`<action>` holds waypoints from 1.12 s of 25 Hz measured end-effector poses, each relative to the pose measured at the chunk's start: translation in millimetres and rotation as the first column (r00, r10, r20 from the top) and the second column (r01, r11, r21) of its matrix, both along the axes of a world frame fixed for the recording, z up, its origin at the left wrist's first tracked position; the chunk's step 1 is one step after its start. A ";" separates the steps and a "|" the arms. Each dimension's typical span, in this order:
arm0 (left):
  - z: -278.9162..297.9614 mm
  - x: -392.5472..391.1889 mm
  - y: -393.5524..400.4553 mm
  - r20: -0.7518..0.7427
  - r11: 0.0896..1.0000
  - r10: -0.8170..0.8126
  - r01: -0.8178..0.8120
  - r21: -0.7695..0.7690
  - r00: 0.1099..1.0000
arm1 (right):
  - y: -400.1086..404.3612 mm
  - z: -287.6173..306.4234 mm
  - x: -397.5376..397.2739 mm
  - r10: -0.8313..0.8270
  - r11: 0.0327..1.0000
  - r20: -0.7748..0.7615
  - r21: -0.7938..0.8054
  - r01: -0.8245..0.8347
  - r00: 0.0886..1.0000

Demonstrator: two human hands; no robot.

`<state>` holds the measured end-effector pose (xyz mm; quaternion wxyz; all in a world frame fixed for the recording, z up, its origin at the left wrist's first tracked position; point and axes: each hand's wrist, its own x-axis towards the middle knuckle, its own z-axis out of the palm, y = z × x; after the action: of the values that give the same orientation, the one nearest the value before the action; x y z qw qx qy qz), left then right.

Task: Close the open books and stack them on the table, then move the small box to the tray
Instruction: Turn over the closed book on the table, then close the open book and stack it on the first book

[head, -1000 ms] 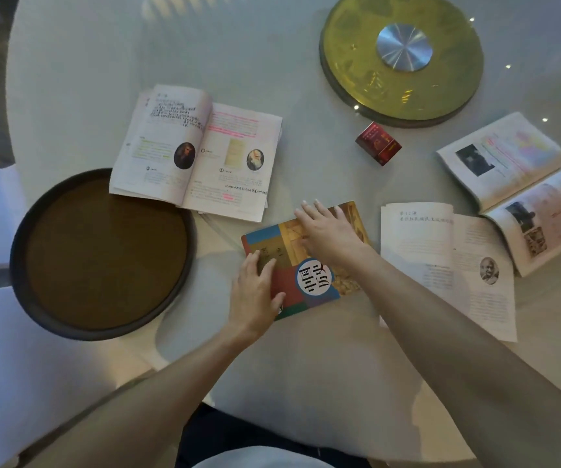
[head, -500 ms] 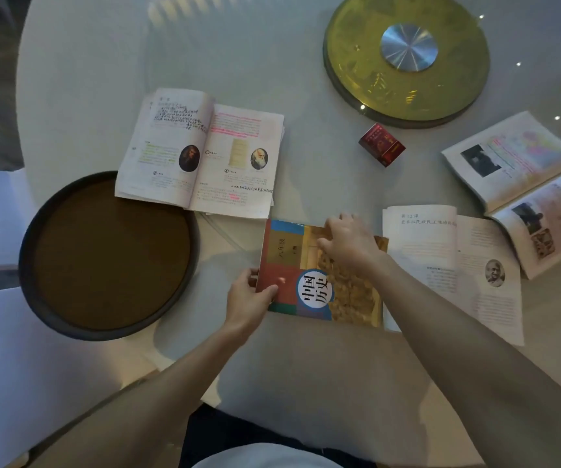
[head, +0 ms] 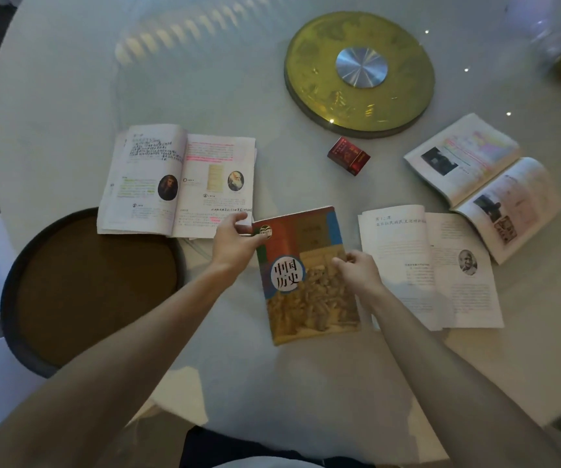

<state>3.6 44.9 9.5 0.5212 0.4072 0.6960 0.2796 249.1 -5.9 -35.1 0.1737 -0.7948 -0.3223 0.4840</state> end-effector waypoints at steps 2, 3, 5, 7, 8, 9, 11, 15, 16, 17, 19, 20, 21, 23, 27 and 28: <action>-6.1 13.2 5.3 0.001 1.000 -0.010 0.010 -0.009 1.000 | -10.9 -4.8 4.0 -0.086 0.996 -0.021 -0.012 0.085 0.996; -10.0 19.0 4.0 0.021 1.000 -0.026 0.027 -0.017 0.999 | -14.2 -7.0 5.5 -0.111 0.994 -0.022 -0.012 0.111 0.994; -20.6 28.4 -2.7 0.069 0.996 -0.076 0.079 -0.039 0.995 | -18.2 -9.9 7.8 -0.148 0.989 -0.020 -0.005 0.148 0.989; -28.1 34.8 -11.6 0.033 0.984 -0.173 0.175 -0.036 0.984 | -18.8 -9.2 7.2 -0.174 0.985 -0.023 0.009 0.175 0.984; -31.1 37.6 -15.8 0.001 0.974 -0.227 0.227 -0.027 0.974 | -17.6 -9.0 6.9 -0.176 0.984 -0.017 0.015 0.176 0.984; -33.7 40.4 -19.9 -0.055 0.957 -0.291 0.290 -0.022 0.955 | -16.4 -9.3 7.5 -0.169 0.985 -0.009 0.021 0.169 0.986; -39.1 45.7 -29.2 -0.229 0.891 -0.449 0.452 -0.043 0.864 | -13.8 -7.5 9.0 -0.147 0.989 -0.012 0.026 0.147 0.989; -57.4 44.8 -42.7 -0.389 0.748 -0.639 0.654 -0.113 0.664 | -14.5 1.8 9.5 -0.045 0.998 -0.056 0.051 0.048 0.997; -61.4 44.1 -44.7 -0.411 0.725 -0.658 0.677 -0.124 0.631 | -17.0 4.5 9.8 0.016 0.998 -0.044 0.056 -0.014 0.999; -65.6 42.5 -46.3 -0.432 0.710 -0.670 0.691 -0.136 0.604 | -19.5 7.2 9.8 0.082 0.995 -0.019 0.053 -0.081 0.996; -67.9 44.6 -47.8 -0.475 0.691 -0.679 0.707 -0.153 0.561 | -25.3 13.4 14.7 0.147 0.988 0.060 0.039 -0.150 0.987; -65.4 46.9 -47.9 -0.493 0.695 -0.671 0.702 -0.157 0.554 | -28.4 16.8 18.3 0.144 0.988 0.087 0.046 -0.149 0.986; -61.0 52.8 -47.5 -0.509 0.702 -0.657 0.697 -0.145 0.556 | -32.9 22.6 24.1 0.127 0.988 0.108 0.069 -0.135 0.986; -46.7 67.4 -48.3 -0.502 0.724 -0.623 0.685 -0.079 0.600 | -42.4 35.0 35.8 0.098 0.984 0.170 0.130 -0.121 0.981; -21.2 113.9 -49.6 -0.211 0.790 -0.600 0.613 -0.003 0.772 | -68.5 53.9 70.3 -0.093 0.973 0.253 0.227 0.034 0.963; -18.2 127.3 -50.4 -0.145 0.793 -0.606 0.609 -0.032 0.782 | -76.0 56.3 81.5 -0.128 0.969 0.269 0.241 0.061 0.955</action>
<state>130.9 -5.5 -8.7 0.5272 0.6331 0.5622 0.0717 330.6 -81.9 21.2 0.2399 -0.8448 -0.3591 0.3159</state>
